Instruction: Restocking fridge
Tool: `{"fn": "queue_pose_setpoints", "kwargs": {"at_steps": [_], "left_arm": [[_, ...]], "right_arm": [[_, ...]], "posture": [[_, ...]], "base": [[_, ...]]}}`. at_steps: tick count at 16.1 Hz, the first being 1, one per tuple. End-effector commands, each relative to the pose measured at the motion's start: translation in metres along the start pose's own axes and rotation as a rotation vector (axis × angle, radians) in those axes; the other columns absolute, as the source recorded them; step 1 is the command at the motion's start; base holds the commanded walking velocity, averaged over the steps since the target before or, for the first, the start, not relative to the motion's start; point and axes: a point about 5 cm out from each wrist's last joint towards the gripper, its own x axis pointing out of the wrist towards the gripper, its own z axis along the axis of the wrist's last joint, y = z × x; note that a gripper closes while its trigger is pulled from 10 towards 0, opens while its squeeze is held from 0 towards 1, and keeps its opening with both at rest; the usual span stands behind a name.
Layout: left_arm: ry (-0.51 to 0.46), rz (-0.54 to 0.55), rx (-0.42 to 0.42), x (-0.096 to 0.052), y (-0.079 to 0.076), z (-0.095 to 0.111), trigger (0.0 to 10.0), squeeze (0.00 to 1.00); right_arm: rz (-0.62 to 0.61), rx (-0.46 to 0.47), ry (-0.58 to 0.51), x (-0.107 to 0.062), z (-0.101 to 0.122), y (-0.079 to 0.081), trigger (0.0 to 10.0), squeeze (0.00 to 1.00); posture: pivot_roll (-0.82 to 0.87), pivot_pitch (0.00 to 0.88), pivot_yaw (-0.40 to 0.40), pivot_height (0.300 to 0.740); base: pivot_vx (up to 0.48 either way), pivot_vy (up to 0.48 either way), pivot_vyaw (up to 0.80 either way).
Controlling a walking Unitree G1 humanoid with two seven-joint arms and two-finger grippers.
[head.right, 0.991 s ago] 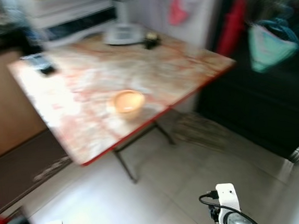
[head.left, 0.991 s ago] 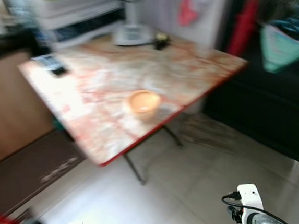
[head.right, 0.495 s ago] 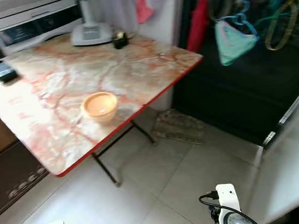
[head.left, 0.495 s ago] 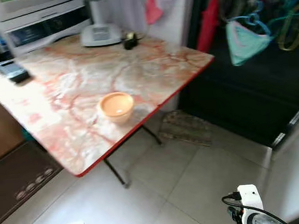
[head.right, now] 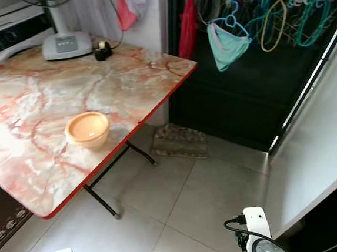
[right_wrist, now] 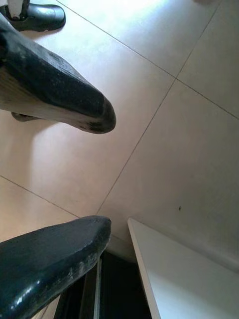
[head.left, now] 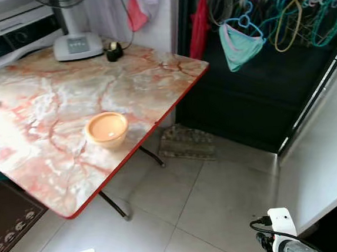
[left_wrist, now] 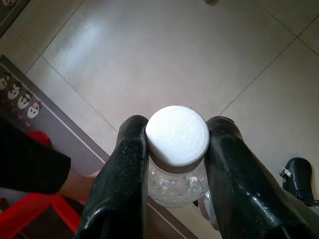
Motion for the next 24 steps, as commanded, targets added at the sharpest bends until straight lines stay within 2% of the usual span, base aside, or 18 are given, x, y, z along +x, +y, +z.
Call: {"fn": "queue_pose_setpoints", "kwargs": {"at_steps": [1,8,11,15,24], "left_arm": [[0.020,-0.016,0.030,-0.0008,-0.0021,-0.0050,10.0,0.00],[0.024,-0.018,0.035,-0.0006,-0.0027,-0.0045,10.0,0.00],[0.022,-0.018,0.069,-0.0005,-0.0027,-0.0040,10.0,0.00],[0.033,-0.016,0.050,-0.0013,-0.0034,-0.0079,10.0,0.00],[0.035,-0.025,0.065,-0.0014,-0.0020,-0.0088,10.0,0.00]], "right_arm": [[-0.008,0.003,0.005,-0.0004,-0.0001,-0.0026,10.0,0.00],[-0.009,0.005,0.002,-0.0003,0.0007,-0.0024,10.0,0.00],[-0.009,0.003,0.003,-0.0004,0.0008,-0.0028,10.0,0.00],[-0.009,0.000,0.003,-0.0005,0.0005,-0.0032,10.0,0.00],[-0.007,0.031,-0.007,-0.0001,-0.0012,0.0001,10.0,0.00]], "posture": [[0.05,0.000,-0.053,0.740],[0.05,0.000,-0.053,0.740],[0.05,0.000,-0.055,0.740],[0.05,0.000,-0.054,0.740],[0.02,0.000,-0.036,0.740]], "base": [[0.000,0.000,-0.80],[0.000,0.000,-0.80],[0.000,-0.135,-0.80],[0.000,-0.101,-0.80],[0.000,0.000,0.00]]}}
